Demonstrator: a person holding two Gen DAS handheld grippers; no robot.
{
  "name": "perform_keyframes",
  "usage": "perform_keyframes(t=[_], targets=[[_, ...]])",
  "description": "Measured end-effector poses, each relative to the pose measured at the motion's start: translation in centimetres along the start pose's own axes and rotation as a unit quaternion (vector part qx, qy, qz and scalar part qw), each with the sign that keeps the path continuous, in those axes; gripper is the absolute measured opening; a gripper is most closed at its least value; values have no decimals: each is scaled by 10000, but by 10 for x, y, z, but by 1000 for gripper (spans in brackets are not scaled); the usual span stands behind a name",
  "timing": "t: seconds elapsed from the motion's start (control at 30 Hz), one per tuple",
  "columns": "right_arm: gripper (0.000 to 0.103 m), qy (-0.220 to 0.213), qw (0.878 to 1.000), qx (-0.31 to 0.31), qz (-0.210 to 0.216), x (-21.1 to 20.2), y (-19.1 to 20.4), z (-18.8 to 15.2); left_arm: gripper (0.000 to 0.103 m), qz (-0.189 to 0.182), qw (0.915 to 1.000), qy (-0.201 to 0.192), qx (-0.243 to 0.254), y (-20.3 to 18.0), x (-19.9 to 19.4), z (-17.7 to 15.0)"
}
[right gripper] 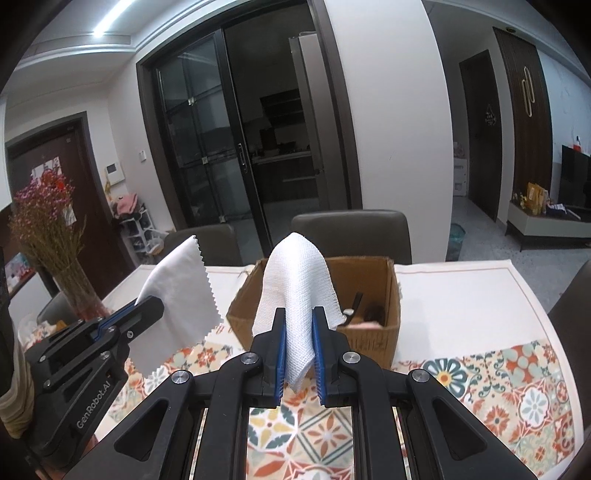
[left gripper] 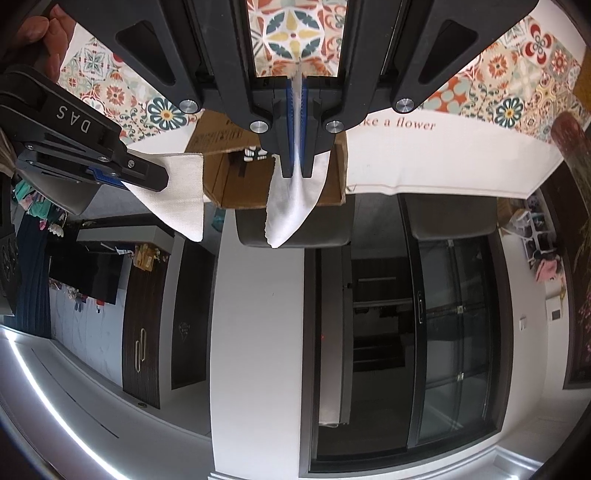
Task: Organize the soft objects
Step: 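Lift the white cloth and white towel with both tools over the box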
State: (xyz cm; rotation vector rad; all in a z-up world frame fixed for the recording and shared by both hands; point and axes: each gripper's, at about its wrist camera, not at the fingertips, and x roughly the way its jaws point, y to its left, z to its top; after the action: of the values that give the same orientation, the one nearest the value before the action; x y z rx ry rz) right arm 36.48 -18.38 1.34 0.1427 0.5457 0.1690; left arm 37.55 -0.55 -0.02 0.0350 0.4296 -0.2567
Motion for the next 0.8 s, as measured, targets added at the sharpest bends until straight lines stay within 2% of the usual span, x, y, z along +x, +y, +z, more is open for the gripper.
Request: perform_keyframes(t=[0.47, 0.8], targets=[[14, -10, 9999, -29, -97, 41, -14, 28, 5, 3, 9999, -46, 139, 2, 51, 25], [14, 145, 9994, -98, -289, 78, -26, 41, 5, -10, 9995, 153, 276, 0, 96, 31]])
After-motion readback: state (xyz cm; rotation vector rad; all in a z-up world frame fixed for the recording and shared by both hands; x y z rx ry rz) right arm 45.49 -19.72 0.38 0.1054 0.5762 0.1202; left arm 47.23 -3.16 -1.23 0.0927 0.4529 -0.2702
